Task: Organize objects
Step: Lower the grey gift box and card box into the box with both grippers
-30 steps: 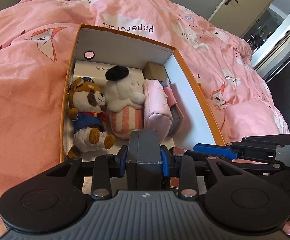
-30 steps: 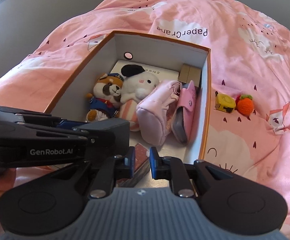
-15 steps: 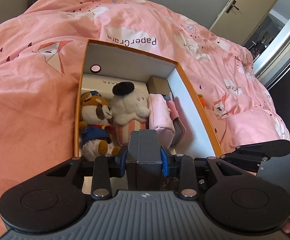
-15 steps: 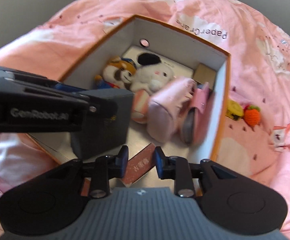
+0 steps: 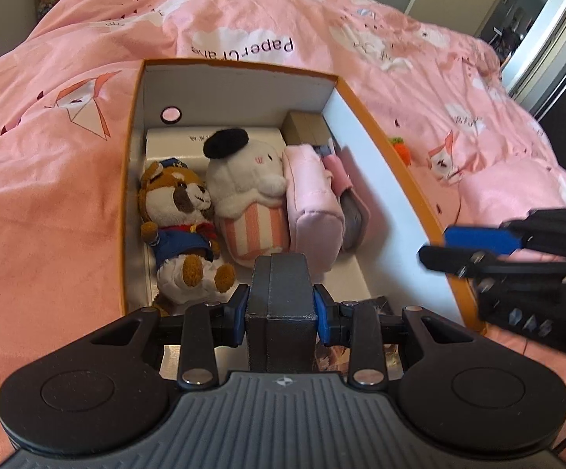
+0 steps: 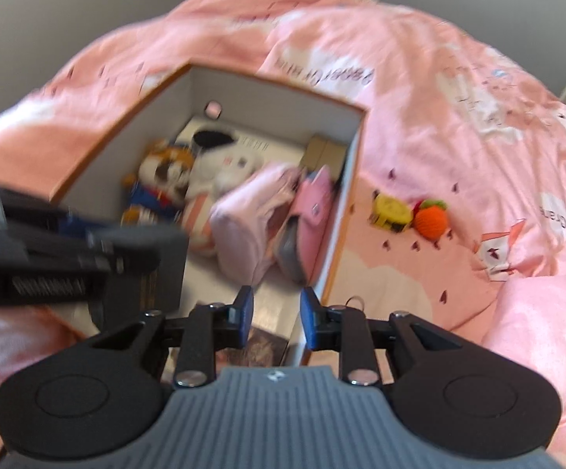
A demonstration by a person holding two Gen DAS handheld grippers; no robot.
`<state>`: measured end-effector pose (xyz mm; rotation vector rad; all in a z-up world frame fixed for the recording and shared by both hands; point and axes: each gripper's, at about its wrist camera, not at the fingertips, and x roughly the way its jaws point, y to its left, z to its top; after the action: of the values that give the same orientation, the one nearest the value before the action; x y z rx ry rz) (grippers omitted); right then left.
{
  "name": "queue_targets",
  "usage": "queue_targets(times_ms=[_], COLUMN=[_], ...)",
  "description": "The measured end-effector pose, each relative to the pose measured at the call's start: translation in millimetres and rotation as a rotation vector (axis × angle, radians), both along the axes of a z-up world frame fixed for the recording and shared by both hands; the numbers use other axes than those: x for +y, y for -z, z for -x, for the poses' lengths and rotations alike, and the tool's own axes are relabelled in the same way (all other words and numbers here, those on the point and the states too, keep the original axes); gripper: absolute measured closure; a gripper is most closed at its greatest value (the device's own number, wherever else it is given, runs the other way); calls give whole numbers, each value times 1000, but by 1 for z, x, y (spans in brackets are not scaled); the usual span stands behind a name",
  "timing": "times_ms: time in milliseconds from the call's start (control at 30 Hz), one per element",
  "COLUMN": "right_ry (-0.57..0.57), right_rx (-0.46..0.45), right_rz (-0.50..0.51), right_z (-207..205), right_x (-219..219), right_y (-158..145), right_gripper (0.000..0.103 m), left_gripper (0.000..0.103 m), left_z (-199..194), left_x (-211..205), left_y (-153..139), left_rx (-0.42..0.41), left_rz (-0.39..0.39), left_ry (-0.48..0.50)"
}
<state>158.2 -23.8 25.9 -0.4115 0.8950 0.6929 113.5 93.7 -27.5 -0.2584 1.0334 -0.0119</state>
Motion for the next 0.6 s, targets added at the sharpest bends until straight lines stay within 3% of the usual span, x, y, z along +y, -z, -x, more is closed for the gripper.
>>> queue_targets(times_ms=[133, 233, 367, 467, 600], right_ry=[84, 100, 100, 100, 108], right_rx=[-25, -22, -5, 0, 17], right_rz=[-84, -118, -147, -156, -169], right_z=[-2, -4, -5, -6, -8], right_x=[-14, -18, -21, -23, -26], right_y=[-4, -2, 2, 6, 12], right_gripper=[75, 75, 75, 75, 74], left_gripper=[65, 65, 65, 65, 62], left_z=[-2, -5, -5, -6, -7], left_x=[2, 6, 7, 5, 5], left_y=[7, 12, 17, 16, 17], left_rx=[37, 50, 46, 51, 117], left_rz=[11, 75, 90, 72, 74], left_ry=[-44, -112, -204, -185, -163])
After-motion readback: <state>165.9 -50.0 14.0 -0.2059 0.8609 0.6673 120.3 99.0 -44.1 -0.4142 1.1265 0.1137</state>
